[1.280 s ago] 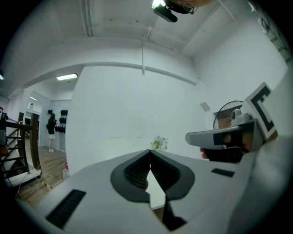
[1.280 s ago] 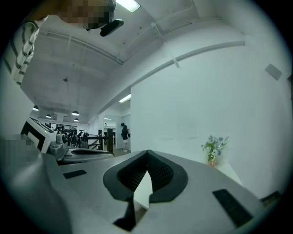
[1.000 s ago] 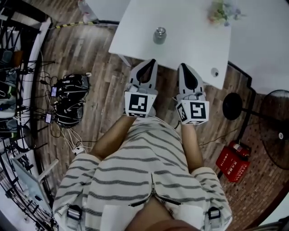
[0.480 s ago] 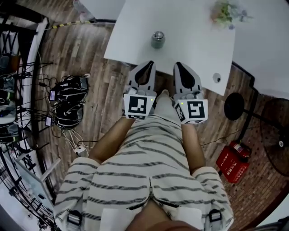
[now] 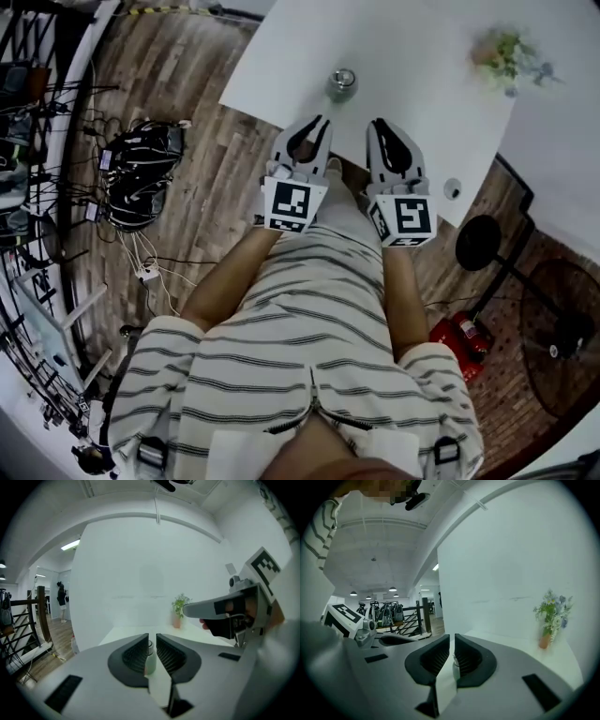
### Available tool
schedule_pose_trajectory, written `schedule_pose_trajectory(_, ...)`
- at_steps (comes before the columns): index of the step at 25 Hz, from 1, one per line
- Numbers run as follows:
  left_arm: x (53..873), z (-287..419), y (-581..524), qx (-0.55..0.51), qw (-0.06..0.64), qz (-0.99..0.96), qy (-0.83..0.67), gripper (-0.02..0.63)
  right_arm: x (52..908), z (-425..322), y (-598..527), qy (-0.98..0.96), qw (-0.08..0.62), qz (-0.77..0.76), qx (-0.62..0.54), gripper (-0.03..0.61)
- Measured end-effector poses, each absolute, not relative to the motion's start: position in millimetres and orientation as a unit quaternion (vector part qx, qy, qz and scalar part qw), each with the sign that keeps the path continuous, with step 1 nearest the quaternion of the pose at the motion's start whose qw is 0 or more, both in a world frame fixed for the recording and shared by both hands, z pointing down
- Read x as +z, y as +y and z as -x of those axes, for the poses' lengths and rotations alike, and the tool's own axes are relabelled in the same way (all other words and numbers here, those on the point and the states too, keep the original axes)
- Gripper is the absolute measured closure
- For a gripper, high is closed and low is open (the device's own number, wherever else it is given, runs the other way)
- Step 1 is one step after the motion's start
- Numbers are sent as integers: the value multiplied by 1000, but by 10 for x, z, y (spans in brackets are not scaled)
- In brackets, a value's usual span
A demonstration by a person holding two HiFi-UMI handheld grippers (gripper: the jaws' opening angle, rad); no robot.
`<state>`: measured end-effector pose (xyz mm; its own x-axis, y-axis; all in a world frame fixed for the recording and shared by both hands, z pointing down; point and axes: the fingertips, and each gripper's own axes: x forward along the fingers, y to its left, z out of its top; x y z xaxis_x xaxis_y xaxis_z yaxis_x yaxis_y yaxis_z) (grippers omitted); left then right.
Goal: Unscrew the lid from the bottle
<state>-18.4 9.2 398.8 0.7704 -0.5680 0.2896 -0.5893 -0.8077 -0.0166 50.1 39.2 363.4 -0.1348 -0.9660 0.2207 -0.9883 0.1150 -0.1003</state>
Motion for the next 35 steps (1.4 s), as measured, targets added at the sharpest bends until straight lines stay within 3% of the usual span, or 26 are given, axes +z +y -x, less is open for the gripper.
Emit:
schedule_pose_trajectory(16, 4932, -163, -417, 199, 69, -926, -314, 394, 4539, -613, -308, -801, 133, -564, 150, 391)
schedule_pose_trajectory(29, 5344, -395, -637, 213, 66, -930, -291, 311, 4893, -556, -614, -835, 181, -503, 132, 304)
schedule_pose_trajectory(35, 5493, -535, -751, 221, 61, -935, -270, 291, 5012, -529, -781, -841, 194, -489, 128, 307)
